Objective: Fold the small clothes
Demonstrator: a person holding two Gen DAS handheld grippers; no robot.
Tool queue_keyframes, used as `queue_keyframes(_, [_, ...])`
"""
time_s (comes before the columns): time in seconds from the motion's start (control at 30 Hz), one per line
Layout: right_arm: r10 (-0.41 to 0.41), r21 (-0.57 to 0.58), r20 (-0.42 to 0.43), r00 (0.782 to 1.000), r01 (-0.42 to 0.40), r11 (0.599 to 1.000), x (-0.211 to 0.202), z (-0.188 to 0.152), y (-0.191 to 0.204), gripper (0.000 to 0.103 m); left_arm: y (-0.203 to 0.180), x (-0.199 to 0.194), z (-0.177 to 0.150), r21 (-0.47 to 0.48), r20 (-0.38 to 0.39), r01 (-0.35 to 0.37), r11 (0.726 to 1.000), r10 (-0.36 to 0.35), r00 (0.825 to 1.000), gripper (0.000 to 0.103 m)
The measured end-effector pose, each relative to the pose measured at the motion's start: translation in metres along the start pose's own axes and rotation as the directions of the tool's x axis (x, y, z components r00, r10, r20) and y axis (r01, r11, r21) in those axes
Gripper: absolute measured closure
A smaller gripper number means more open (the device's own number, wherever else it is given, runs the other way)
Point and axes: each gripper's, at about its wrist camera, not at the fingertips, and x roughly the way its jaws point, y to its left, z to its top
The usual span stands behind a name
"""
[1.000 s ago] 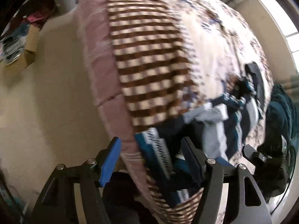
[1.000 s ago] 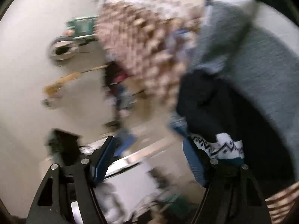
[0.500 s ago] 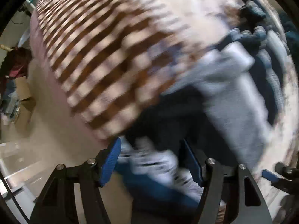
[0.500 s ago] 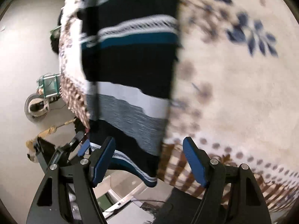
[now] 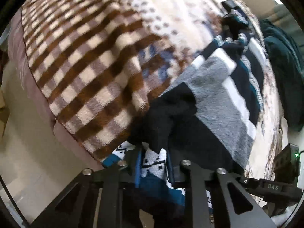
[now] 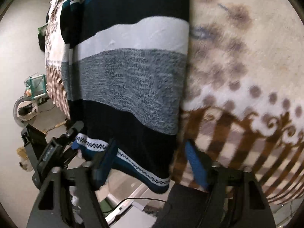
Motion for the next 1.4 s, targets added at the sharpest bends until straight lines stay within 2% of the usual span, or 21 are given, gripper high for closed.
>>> queue_keyframes(0.03, [-0.026,0.007,0.014,1.0,0.026,1.0,0.001,-0.002,0.002,0.089,-0.001,-0.003,-0.002,0.009,0.003,-0.001,1.0,0.001,1.0,0.088])
queue_keyframes(0.13, [-0.051,0.047,0.044,0.998,0.048,0.998,-0.002,-0.012,0.008,0.092,0.01,0.013,-0.01,0.028,-0.062,-0.013,1.0,0.014,0.998,0.087])
queue_keyframes(0.23, [-0.091,0.042,0.058,0.994,0.089,0.995,-0.01,-0.023,0.015,0.092,0.018,0.012,0.0,0.004,-0.12,0.019,1.0,-0.019,0.993,0.08])
queue_keyframes(0.27, [-0.101,0.036,0.047,0.994,0.1,0.994,-0.008,-0.023,0.016,0.092,0.012,0.004,0.006,0.035,-0.135,-0.003,0.999,0.008,0.991,0.072])
queue_keyframes(0.3, [-0.114,0.025,0.03,0.993,0.113,0.993,-0.006,-0.021,0.019,0.092,0.006,-0.007,0.011,0.067,-0.133,-0.035,0.997,0.043,0.99,0.071])
queue_keyframes(0.33, [-0.123,0.026,0.016,0.992,0.122,0.992,-0.007,-0.017,0.023,0.091,-0.003,-0.023,0.017,0.1,-0.106,-0.048,0.994,0.058,0.993,0.07])
queue_keyframes(0.4, [-0.114,0.053,-0.005,0.994,0.114,0.992,-0.008,-0.008,0.031,0.089,-0.024,-0.055,0.032,0.156,-0.026,-0.047,0.987,0.052,0.998,0.052])
queue_keyframes(0.43, [-0.111,0.059,-0.004,0.994,0.111,0.992,-0.012,-0.004,0.032,0.086,-0.038,-0.067,0.042,0.176,0.014,-0.04,0.984,0.038,0.999,0.037])
queue_keyframes(0.47, [-0.112,0.064,0.009,0.994,0.111,0.992,-0.018,-0.002,0.036,0.077,-0.053,-0.073,0.054,0.187,0.042,-0.007,0.982,0.0,0.999,0.035])
queue_keyframes(0.57, [-0.117,0.089,0.102,0.988,0.108,0.99,-0.044,0.008,0.038,0.046,-0.098,-0.054,0.089,0.251,0.059,0.035,0.967,-0.051,0.997,0.034])
queue_keyframes(0.67, [-0.111,0.123,0.166,0.98,0.091,0.988,-0.057,0.028,0.033,0.046,-0.143,-0.01,0.121,0.32,0.038,0.04,0.947,-0.055,0.998,0.034])
queue_keyframes(0.77, [-0.119,0.167,0.204,0.972,0.085,0.982,-0.067,0.057,0.02,0.045,-0.165,0.034,0.14,0.386,0.02,-0.048,0.921,0.044,0.999,0.034])
queue_keyframes(0.8, [-0.124,0.176,0.219,0.968,0.086,0.981,-0.071,0.068,0.015,0.045,-0.165,0.045,0.147,0.393,0.021,-0.108,0.913,0.108,0.994,0.034])
queue_keyframes(0.87, [-0.133,0.192,0.243,0.961,0.086,0.978,-0.079,0.085,0.003,0.045,-0.143,0.051,0.169,0.334,0.023,-0.168,0.928,0.17,0.985,0.032])
queue_keyframes(0.93, [-0.13,0.208,0.249,0.96,0.078,0.975,-0.088,0.103,-0.009,0.045,-0.117,0.04,0.187,0.238,0.005,-0.14,0.961,0.143,0.99,0.032])
queue_keyframes(1.0, [-0.108,0.224,0.254,0.961,0.05,0.973,-0.096,0.117,-0.022,0.045,-0.107,0.026,0.193,0.194,-0.013,-0.091,0.977,0.095,0.995,0.032])
queue_keyframes(1.17, [-0.011,0.205,0.266,0.964,-0.045,0.978,-0.111,0.147,-0.041,0.045,-0.133,0.016,0.18,0.289,-0.034,-0.095,0.953,0.109,0.993,0.032])
queue_keyframes(1.27, [0.057,0.184,0.239,0.969,-0.103,0.978,-0.104,0.163,-0.041,0.045,-0.143,0.025,0.17,0.321,-0.063,-0.021,0.947,0.044,0.997,0.043])
queue_keyframes(1.3, [0.072,0.179,0.228,0.971,-0.114,0.977,-0.099,0.167,-0.039,0.045,-0.145,0.029,0.168,0.33,-0.071,0.004,0.944,0.021,0.997,0.057])
queue_keyframes(1.33, [0.093,0.176,0.223,0.97,-0.134,0.975,-0.084,0.169,-0.026,0.047,-0.145,0.033,0.166,0.326,-0.092,0.038,0.945,-0.008,0.996,0.091])
queue_keyframes(1.4, [0.078,0.176,0.228,0.971,-0.12,0.977,-0.074,0.174,-0.016,0.078,-0.139,0.037,0.165,0.276,-0.136,0.094,0.956,-0.058,0.989,0.096])
